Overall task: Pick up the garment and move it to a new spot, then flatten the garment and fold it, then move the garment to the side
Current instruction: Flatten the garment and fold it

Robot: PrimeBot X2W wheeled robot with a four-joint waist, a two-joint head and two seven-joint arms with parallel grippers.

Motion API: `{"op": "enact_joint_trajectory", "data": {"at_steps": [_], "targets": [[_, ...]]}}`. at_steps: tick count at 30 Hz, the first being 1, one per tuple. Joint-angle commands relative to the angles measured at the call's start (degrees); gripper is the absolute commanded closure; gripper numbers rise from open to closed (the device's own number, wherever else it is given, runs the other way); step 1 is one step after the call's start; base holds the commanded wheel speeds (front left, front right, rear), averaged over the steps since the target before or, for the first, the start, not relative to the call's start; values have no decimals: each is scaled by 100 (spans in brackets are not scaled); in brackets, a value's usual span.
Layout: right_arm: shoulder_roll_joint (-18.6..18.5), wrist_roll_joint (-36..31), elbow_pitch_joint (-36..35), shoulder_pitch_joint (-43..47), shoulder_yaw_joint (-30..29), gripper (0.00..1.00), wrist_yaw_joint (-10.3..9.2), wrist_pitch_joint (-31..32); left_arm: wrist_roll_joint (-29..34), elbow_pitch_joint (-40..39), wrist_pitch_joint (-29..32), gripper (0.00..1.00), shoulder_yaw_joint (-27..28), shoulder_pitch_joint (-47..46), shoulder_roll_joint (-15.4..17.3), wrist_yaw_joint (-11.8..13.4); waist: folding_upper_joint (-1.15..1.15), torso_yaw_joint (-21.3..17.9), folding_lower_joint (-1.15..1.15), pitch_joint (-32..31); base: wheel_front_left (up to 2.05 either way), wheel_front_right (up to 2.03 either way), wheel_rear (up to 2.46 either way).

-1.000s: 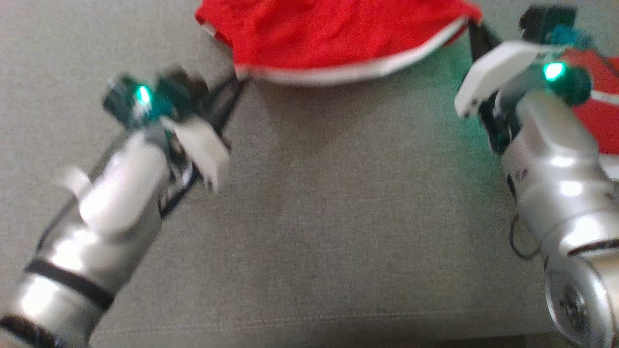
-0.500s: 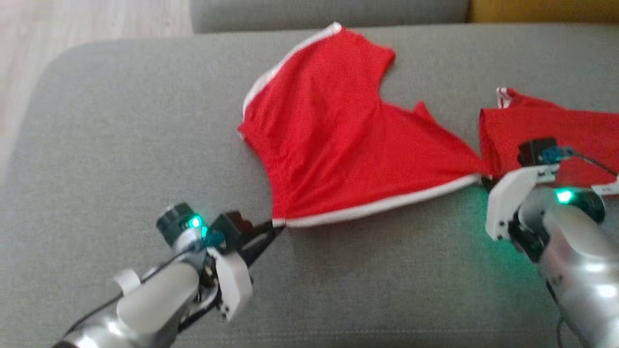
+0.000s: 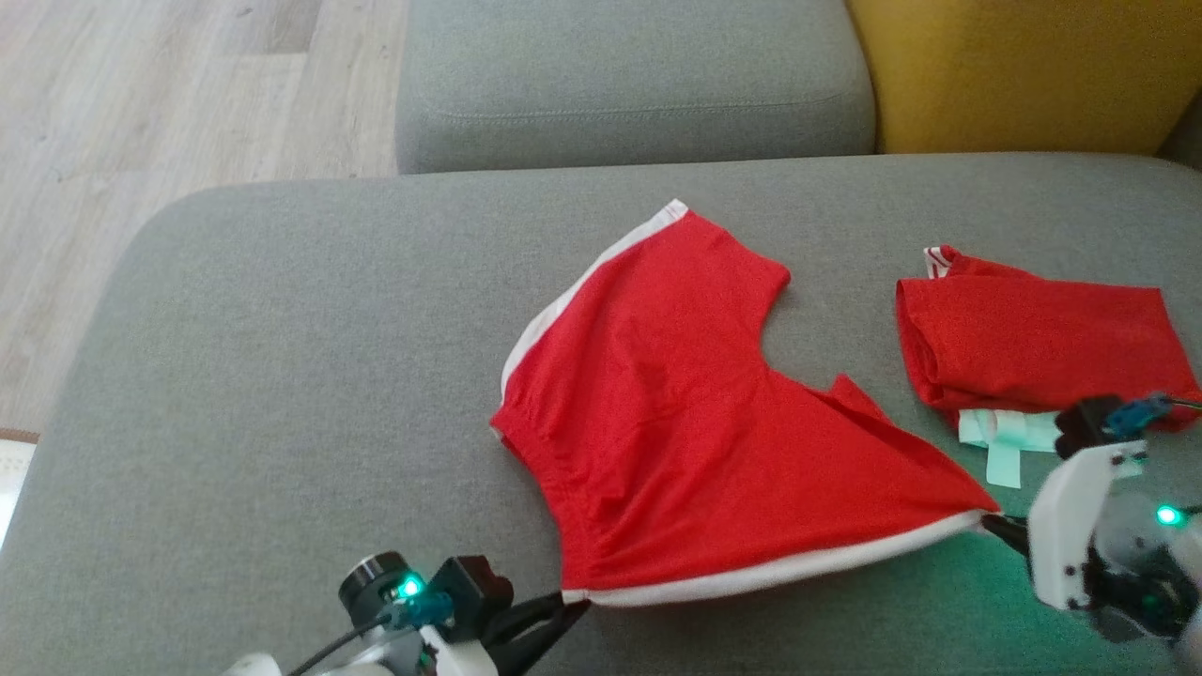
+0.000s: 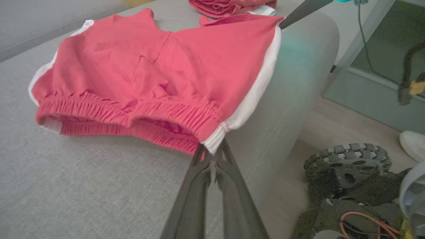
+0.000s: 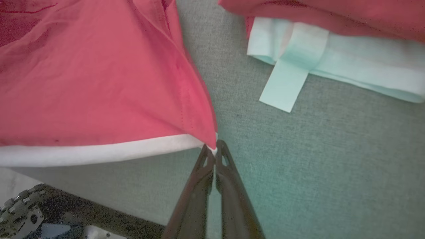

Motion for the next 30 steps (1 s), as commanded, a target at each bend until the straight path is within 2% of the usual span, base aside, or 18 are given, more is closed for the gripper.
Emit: {"op": "enact_joint_trajectory", "data": {"at_steps": [1,4,7,11,17,23,30], "targets": [[-342,90,-389,-46,-126,100,-5,131,-89,-319,19,100,240,-224,210,89,0,19,0,2,0,0,0],[-542,87,-872,27,-468,100,-5,343,-186,-671,74,100,406,-262,311,274,0,69,0,50,0,0,0],[-563,-2,-1091,-4,-715,100,-5,409,-215,-808,100,100,517,-344,362,377,0,120,0,105,0,0,0],[-448,-343,-1375,-193,-1104,100,-5,528,-263,-936,89,100,740,-549,389,531,0,251,0,244,0,0,0],[-197,-1008,-1588,-864,-1469,100,-5,643,-301,-915,49,100,1034,-969,331,629,0,509,0,660,0,0,0],[18,-1539,-1405,-1822,-1440,100,-5,687,-355,-645,-10,100,1242,-1377,162,609,0,800,0,1134,0,0,0],[118,-1997,-755,-2968,-996,100,-5,545,-349,-154,-90,100,1290,-1837,-188,417,0,1163,0,1692,0,0,0]]}}
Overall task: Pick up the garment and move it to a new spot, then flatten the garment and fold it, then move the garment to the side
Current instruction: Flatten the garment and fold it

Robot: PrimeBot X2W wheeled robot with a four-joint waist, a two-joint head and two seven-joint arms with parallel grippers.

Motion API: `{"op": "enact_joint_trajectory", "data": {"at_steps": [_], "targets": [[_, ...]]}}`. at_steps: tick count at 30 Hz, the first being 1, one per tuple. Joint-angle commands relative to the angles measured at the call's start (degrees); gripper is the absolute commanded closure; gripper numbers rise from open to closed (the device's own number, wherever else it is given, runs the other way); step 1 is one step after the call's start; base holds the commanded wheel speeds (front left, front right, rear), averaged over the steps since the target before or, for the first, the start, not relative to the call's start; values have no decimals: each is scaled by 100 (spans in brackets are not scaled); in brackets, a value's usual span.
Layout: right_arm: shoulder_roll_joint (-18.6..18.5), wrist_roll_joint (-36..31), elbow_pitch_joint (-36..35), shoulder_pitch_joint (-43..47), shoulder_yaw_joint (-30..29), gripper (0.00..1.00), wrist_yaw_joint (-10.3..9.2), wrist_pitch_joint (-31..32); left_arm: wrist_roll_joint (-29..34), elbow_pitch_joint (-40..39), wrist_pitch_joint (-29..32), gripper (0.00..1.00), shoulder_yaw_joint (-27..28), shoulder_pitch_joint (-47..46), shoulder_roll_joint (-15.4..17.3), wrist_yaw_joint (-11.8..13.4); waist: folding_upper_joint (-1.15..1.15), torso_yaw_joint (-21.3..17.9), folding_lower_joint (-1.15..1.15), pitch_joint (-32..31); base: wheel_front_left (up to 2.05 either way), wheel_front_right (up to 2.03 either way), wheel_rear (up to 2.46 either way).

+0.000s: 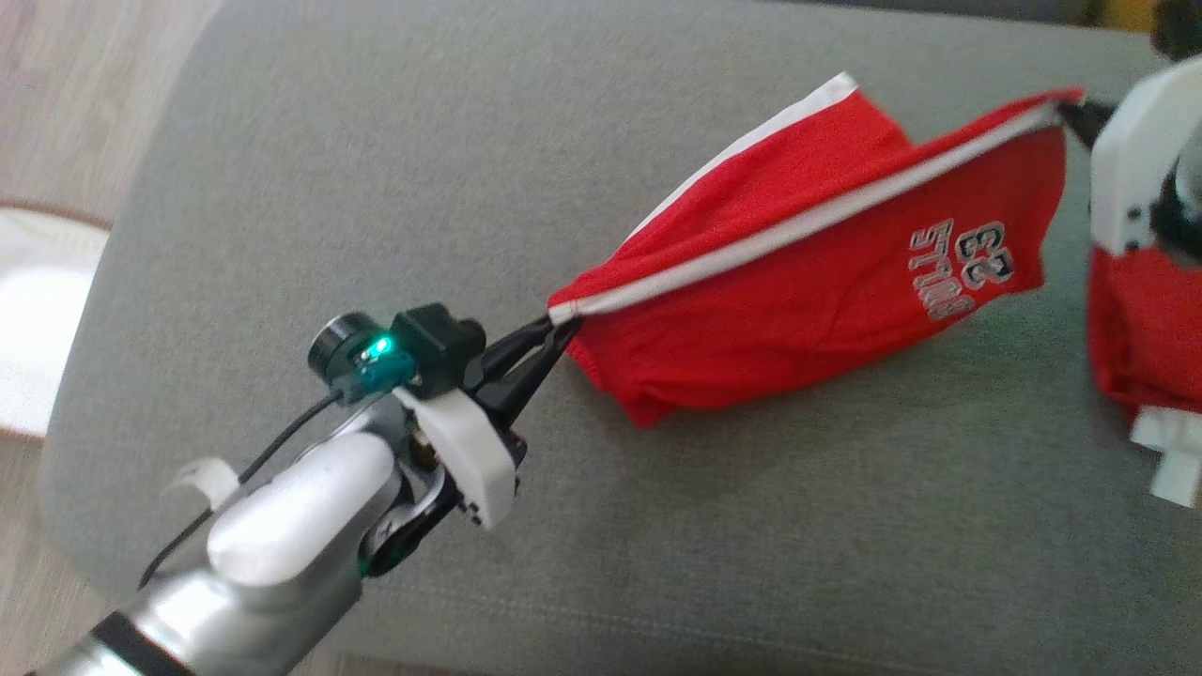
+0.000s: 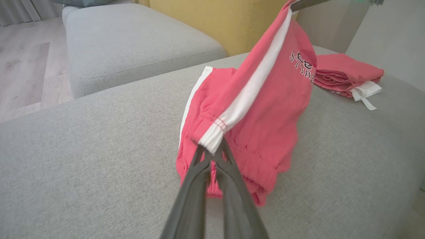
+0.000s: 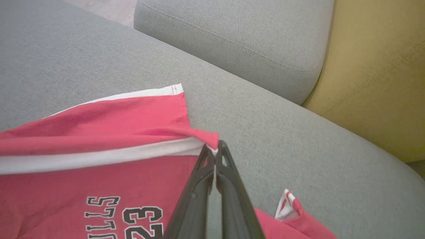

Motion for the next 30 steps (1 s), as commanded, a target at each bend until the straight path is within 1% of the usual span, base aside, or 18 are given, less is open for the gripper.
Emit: {"op": "enact_joint_trajectory", "data": {"at_steps": [1,8,13,14,15,19,20,23,27,30], "targets": [[-36,-104,-13,-348,90,100,-5,-87,7,-1,-83,100,270,-372,62,-45,0,259,0,317,0,0,0],[-68,-323,649,-1328,779,100,-5,-386,128,465,-228,100,276,-793,-364,-221,0,596,0,836,0,0,0],[-47,-332,1114,-1867,1151,100,-5,-600,208,784,-286,100,289,-960,-556,-320,0,750,0,1069,0,0,0],[-52,-389,1225,-1954,1231,100,-5,-653,215,855,-292,76,291,-983,-597,-336,0,771,0,1102,0,0,0],[-52,-456,1307,-2023,1352,0,-5,-730,231,929,-298,0,290,-1005,-638,-348,0,788,0,1125,0,0,0],[65,-516,1715,-2195,1571,0,-5,-1096,279,1188,-312,0,311,-1053,-773,-388,0,772,0,1147,0,0,0],[65,-516,1715,-2195,1571,0,-5,-1096,279,1188,-312,0,311,-1053,-773,-388,0,772,0,1147,0,0,0],[231,-485,2012,-2192,1567,0,-5,-1511,348,1304,-317,0,412,-1044,-808,-383,0,685,0,1062,0,0,0],[449,-344,2314,-2028,1436,0,-5,-2179,475,1257,-319,0,738,-923,-761,-274,0,499,0,821,0,0,0],[556,-242,2352,-1813,1428,0,-5,-2742,495,1118,-319,0,1116,-743,-701,-146,0,315,0,577,0,0,0]]}}
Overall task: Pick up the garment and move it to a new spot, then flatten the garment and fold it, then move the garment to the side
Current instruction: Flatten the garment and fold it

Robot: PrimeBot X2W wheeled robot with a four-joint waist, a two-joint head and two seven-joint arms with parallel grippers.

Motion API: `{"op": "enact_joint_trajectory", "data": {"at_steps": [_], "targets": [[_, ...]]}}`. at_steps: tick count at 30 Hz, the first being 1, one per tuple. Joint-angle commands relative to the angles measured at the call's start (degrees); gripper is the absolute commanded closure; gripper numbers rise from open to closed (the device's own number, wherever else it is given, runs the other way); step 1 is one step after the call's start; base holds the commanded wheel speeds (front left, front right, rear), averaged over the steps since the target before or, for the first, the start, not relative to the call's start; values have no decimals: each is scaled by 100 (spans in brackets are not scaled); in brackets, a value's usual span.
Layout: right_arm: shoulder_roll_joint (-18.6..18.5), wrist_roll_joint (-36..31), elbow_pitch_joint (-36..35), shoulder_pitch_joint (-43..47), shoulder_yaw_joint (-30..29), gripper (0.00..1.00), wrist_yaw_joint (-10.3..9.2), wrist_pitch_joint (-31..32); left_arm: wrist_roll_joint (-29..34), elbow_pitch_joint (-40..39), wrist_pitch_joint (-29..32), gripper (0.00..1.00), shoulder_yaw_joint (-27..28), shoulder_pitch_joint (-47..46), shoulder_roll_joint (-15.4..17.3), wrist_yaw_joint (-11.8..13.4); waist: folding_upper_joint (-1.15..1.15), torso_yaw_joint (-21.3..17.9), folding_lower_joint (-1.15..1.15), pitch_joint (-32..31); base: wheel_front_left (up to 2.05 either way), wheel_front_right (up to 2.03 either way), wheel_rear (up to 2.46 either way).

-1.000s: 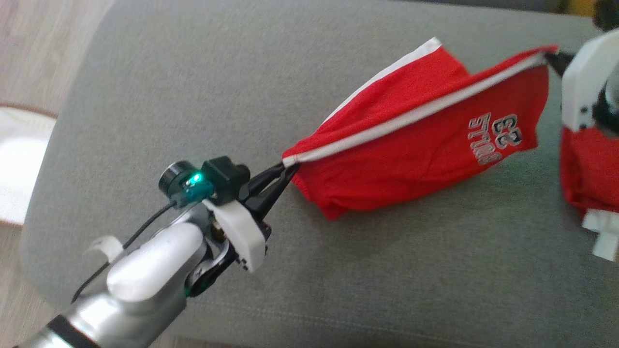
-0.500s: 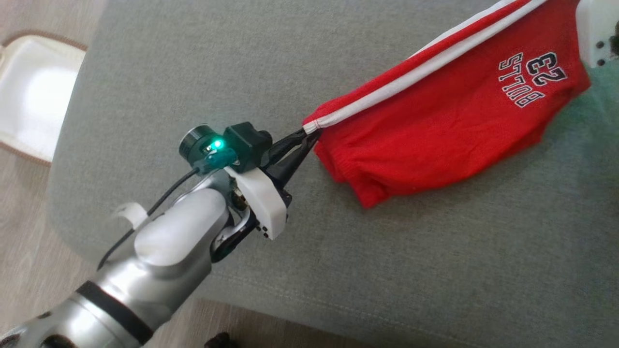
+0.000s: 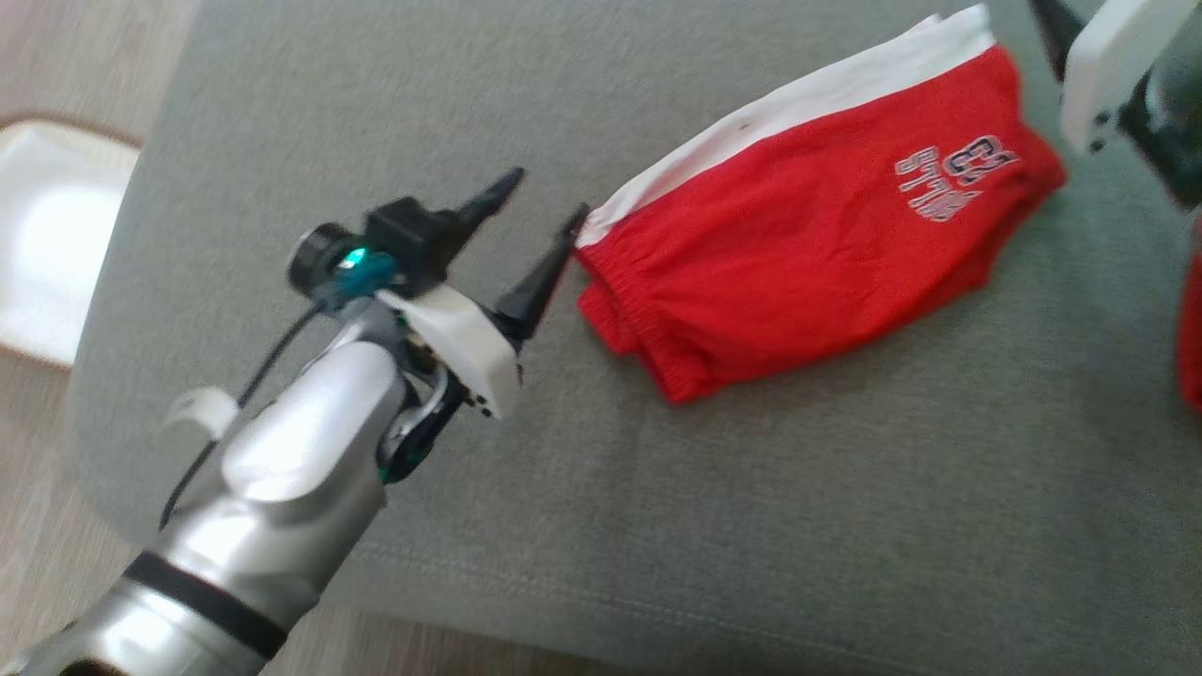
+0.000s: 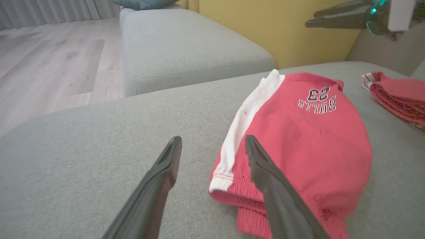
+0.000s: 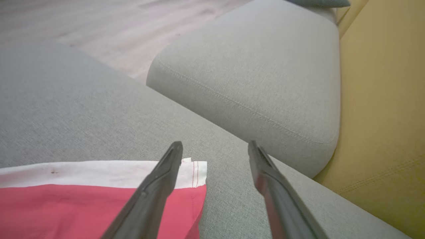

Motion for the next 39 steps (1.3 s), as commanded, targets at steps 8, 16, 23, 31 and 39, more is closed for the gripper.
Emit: {"op": "enact_joint_trajectory", "data": {"at_steps": [8,16,23,31,39], "targets": [[235,366,-406,1003,-495,0,-5,-1687,141,-803,-69,0,1498,749,212,433,0,-695,0,-934,0,0,0],[599,81,-864,2306,-1238,0,-5,-2581,444,-1373,-69,0,2528,1794,-44,621,0,-1091,0,-1579,0,0,0],[1079,-604,-1702,3741,-2315,0,-5,-2728,931,-1677,-70,0,2988,2572,-418,586,0,-1280,0,-1858,0,0,0],[1952,-1501,-2864,5242,-3337,0,-5,-2671,1541,-1796,-70,0,3265,3238,-714,460,0,-1365,0,-1992,0,0,0],[2302,-1862,-3498,5851,-3648,0,-5,-2406,1896,-1941,-70,0,3568,3622,-905,381,0,-1351,0,-1997,0,0,0]]}}
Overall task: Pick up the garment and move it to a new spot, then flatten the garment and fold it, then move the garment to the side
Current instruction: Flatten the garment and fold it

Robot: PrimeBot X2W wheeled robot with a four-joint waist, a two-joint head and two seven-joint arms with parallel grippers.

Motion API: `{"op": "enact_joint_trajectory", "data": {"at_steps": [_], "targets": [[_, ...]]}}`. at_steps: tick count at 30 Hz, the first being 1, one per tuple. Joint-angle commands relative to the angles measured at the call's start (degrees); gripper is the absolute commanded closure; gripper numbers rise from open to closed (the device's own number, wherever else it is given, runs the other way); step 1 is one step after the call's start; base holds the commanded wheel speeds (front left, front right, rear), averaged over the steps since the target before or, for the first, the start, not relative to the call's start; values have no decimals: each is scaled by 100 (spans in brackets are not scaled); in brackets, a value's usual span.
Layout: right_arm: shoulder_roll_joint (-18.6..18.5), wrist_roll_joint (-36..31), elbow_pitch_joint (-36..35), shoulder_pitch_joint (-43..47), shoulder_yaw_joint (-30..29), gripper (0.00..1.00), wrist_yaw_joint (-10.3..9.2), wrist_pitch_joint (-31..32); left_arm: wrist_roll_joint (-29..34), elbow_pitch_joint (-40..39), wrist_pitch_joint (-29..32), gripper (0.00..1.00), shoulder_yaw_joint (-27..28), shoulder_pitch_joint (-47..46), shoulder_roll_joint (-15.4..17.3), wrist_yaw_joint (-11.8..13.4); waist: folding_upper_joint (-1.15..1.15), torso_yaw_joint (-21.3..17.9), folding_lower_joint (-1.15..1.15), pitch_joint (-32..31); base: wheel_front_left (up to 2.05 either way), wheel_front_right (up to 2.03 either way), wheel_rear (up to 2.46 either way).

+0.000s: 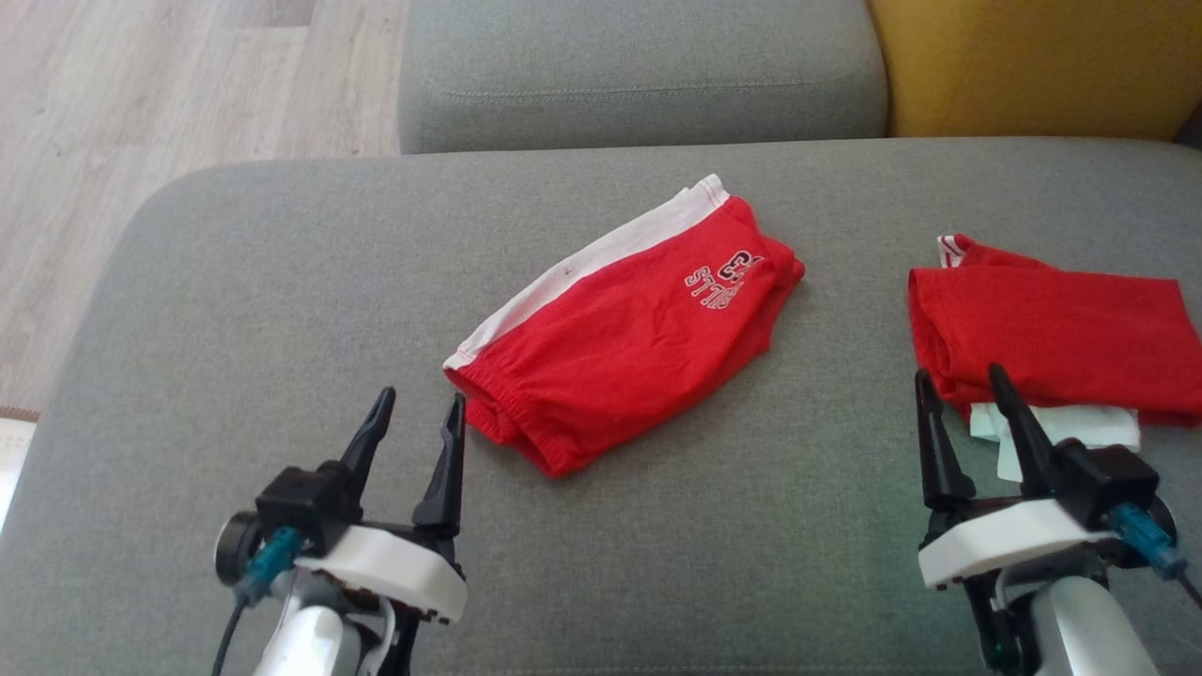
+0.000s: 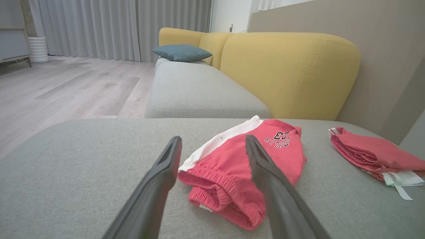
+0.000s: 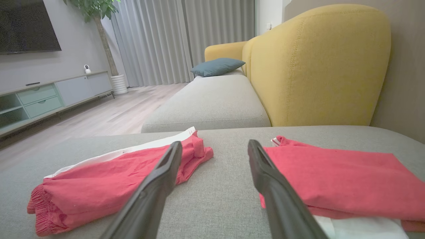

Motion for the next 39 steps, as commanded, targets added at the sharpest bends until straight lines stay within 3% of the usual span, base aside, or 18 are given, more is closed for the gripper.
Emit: {"op": "enact_joint_trajectory", "data": {"at_steps": [1,6,10,17,22,27,33,39], "targets": [[13,-59,-268,-158,85,0,-5,25,62,-217,-52,0,259,-225,-23,-29,0,23,0,21,0,0,0],[81,-65,-426,-156,-32,0,-5,294,214,-185,-52,0,293,-275,-105,-189,0,206,0,176,0,0,0],[137,414,-308,-385,-171,0,-5,709,282,-159,-52,0,302,-393,-149,-279,0,448,0,484,0,0,0],[167,2589,599,-1284,-628,0,-5,1652,254,-120,-52,0,298,-617,-199,-398,0,994,0,1038,0,0,0],[168,3320,1587,-2090,-1022,0,-5,2071,243,-98,-52,0,285,-784,-212,-449,0,1382,0,1325,0,0,0],[169,3376,2579,-2790,-1567,0,-5,2319,160,-73,-52,0,213,-910,-217,-469,0,1689,0,1465,0,0,0],[70,2835,3606,-3387,-2209,0,-5,2472,2,-145,-52,0,68,-1016,-218,-396,0,1979,0,1562,0,0,0],[-5,2435,4132,-3836,-2486,0,-5,2585,-82,-199,-52,0,-5,-1026,-218,-344,0,2107,0,1651,0,0,0]]}}
